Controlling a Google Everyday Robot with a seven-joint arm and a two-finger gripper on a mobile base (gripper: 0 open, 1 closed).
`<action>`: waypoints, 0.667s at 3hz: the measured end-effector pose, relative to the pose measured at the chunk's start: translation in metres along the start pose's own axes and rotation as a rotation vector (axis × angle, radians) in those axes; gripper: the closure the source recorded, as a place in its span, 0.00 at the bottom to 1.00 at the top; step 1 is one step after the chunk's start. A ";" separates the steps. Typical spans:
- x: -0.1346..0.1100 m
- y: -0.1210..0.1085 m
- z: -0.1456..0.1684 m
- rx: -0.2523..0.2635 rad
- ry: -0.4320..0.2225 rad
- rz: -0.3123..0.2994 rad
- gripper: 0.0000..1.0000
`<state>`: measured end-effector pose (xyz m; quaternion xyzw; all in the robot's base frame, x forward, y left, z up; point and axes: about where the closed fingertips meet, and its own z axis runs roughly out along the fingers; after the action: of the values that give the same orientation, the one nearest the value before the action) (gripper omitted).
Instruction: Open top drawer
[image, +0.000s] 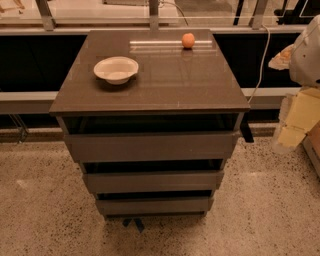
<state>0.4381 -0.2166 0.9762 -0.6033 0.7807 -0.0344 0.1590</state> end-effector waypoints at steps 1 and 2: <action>-0.003 0.000 0.002 0.002 -0.004 -0.010 0.00; -0.038 0.002 0.040 -0.009 -0.045 -0.151 0.00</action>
Offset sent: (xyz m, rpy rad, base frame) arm 0.0421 0.1009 -0.0801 0.0010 -0.0383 0.3784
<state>0.4559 -0.1739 0.9457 -0.6620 0.7292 -0.0293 0.1706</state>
